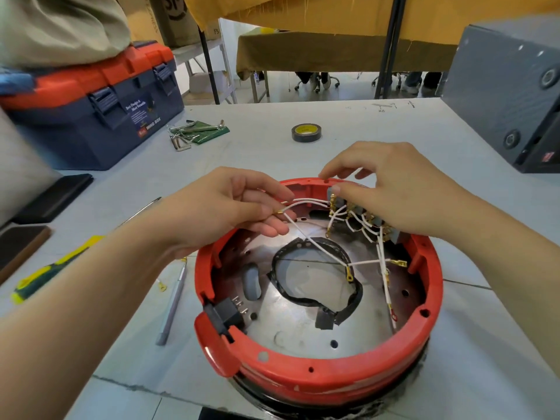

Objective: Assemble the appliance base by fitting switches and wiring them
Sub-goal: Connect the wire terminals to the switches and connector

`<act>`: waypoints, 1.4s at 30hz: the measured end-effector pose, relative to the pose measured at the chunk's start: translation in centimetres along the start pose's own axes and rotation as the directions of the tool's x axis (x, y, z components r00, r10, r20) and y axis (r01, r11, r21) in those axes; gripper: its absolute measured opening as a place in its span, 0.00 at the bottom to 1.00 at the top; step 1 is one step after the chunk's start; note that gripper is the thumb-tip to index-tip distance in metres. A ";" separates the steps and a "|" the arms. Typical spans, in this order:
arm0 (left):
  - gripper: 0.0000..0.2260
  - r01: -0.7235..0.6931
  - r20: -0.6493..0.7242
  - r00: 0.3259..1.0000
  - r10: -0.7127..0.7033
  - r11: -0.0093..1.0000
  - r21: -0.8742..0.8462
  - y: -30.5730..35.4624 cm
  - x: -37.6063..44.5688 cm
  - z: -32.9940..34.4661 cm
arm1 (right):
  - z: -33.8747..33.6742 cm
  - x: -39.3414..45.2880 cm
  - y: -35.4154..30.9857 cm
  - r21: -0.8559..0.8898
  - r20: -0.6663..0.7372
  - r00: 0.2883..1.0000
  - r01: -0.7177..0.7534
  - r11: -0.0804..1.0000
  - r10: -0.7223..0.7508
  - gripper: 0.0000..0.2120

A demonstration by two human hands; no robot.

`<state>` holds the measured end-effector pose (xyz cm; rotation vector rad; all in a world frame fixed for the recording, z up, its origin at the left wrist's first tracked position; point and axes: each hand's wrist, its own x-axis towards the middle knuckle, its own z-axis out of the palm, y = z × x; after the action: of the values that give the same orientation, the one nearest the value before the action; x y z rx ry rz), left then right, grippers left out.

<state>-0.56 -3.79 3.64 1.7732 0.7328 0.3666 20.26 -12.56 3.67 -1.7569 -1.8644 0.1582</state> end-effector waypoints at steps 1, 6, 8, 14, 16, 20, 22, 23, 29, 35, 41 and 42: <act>0.14 -0.007 0.014 1.000 0.007 1.000 -0.001 0.0 0.0 0.0 | -0.2 -0.2 -0.3 0.049 0.020 1.000 0.000 0.999 -0.001 0.07; 0.13 -0.027 0.042 0.999 0.029 0.999 -0.039 -0.2 0.0 -0.3 | -0.5 -1.3 -1.7 0.170 0.113 0.993 0.024 0.985 -0.044 0.11; 0.13 -0.039 0.047 0.998 0.041 0.999 -0.035 -0.2 -0.1 -0.2 | -0.4 -1.7 -2.0 0.164 0.165 0.985 0.031 0.986 -0.058 0.12; 0.13 -0.029 -0.130 0.990 0.062 0.969 0.244 -0.4 0.0 0.7 | -1.2 -2.5 -2.0 0.078 0.236 0.971 0.032 0.996 -0.050 0.09; 0.06 -0.039 -0.184 0.977 0.106 0.941 0.336 -0.5 0.0 1.3 | -1.4 -2.8 -2.2 0.078 0.247 0.967 0.045 0.996 -0.063 0.08; 0.04 -0.051 -0.238 0.959 0.151 0.924 0.379 -0.6 0.0 1.8 | -1.5 -3.4 -2.7 0.079 0.322 0.946 0.010 0.997 -0.035 0.09; 0.04 -0.041 -0.275 0.951 0.139 0.942 0.334 -0.6 0.0 1.8 | -1.5 -3.6 -2.8 0.037 0.352 0.936 -0.001 0.999 -0.012 0.10; 0.04 -0.039 -0.283 0.949 0.135 0.946 0.321 -0.6 0.0 1.8 | -1.4 -3.7 -2.9 0.020 0.363 0.932 -0.007 1.000 0.000 0.11; 0.05 -0.051 -0.292 0.948 0.125 0.968 0.247 -0.8 0.0 1.7 | -0.9 -4.2 -3.8 -0.002 0.461 0.887 -0.019 1.000 0.018 0.12; 0.03 -0.063 -0.307 0.946 0.107 0.987 0.150 -0.7 0.0 1.6 | 0.1 -4.1 -4.7 0.010 0.539 0.842 0.002 1.000 -0.007 0.14; 0.02 -0.071 -0.333 0.935 0.124 0.983 0.168 -0.8 0.0 1.7 | 0.1 -3.8 -5.1 0.283 0.489 0.871 -0.103 0.954 -0.051 0.09; 0.02 -0.071 -0.335 0.934 0.126 0.983 0.170 -0.8 0.0 1.7 | 0.1 -3.8 -5.0 0.324 0.465 0.884 -0.111 0.939 -0.056 0.09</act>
<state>0.23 -4.94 2.37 1.9214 0.9418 0.7190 15.66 -16.75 4.65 -1.5892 -1.9782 0.9404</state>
